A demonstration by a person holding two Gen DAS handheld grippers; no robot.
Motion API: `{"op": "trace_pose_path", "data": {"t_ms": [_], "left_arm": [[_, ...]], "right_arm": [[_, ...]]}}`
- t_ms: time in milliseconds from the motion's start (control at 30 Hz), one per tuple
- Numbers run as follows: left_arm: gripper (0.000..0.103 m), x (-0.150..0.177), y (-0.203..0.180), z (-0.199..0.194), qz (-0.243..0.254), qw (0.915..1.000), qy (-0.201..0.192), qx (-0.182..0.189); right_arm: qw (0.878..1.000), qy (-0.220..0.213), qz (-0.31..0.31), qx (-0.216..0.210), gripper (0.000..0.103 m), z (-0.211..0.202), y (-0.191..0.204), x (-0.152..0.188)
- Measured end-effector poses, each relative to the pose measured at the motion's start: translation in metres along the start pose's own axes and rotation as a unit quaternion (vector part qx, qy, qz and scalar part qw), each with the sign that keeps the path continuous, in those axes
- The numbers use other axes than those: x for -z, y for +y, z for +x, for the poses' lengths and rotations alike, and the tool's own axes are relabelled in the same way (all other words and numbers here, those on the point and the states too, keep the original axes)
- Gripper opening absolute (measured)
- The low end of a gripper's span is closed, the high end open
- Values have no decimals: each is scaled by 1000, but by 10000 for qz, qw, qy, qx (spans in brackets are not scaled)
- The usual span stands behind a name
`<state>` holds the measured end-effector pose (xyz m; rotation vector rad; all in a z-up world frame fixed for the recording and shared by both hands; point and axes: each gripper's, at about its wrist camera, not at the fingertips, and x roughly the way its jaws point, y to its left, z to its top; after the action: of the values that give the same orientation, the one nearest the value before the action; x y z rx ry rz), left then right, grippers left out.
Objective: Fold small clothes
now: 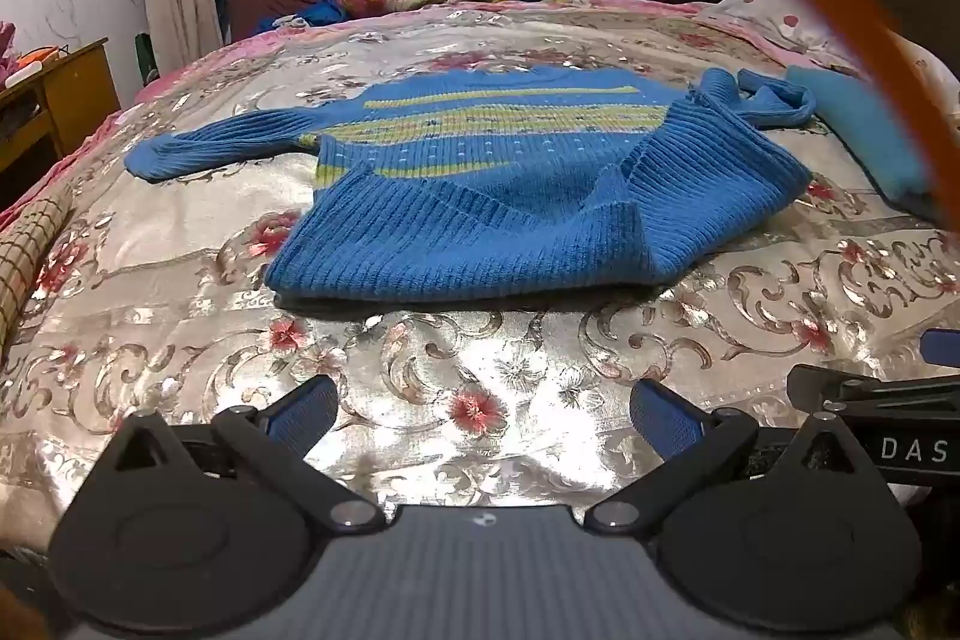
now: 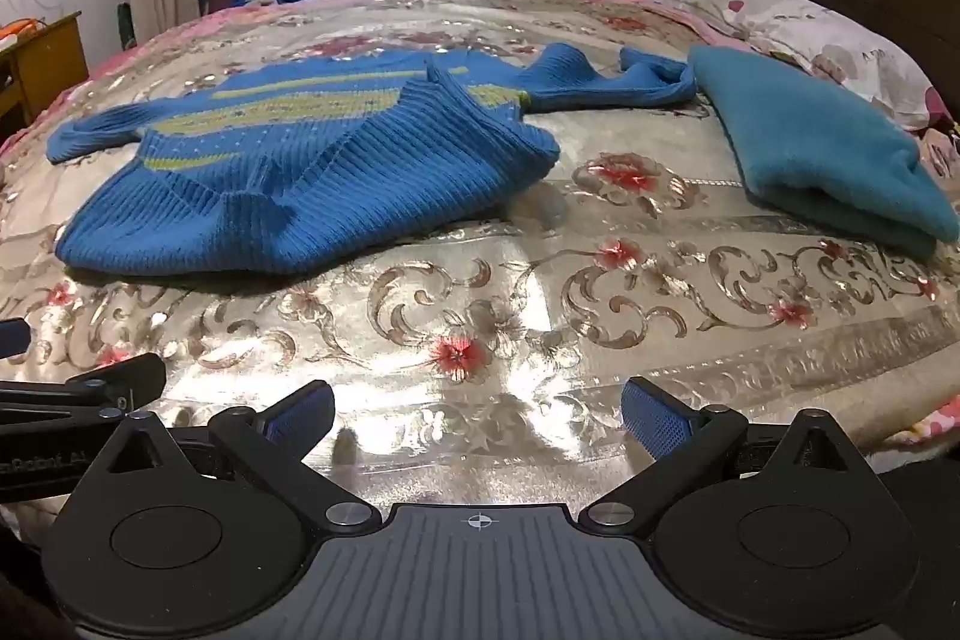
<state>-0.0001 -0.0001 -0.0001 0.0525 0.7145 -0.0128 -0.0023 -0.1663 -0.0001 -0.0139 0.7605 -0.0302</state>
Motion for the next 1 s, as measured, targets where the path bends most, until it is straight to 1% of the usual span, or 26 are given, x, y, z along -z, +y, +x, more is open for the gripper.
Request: {"op": "trace_pose_path", "data": {"t_ms": [267,667,1000], "left_arm": [[103,0,0,2,-12,10000,35,45],[103,2,0,2,-21,10000,17,-19],[103,2,-1,2,12,10000,-10,-50]], "right_arm": [[10000,-4,-3,3,101,1,0,0],[10000,-74,-21,-9,101,-1,1,0],[10000,-23,24,-8,101,-3,1,2]]}}
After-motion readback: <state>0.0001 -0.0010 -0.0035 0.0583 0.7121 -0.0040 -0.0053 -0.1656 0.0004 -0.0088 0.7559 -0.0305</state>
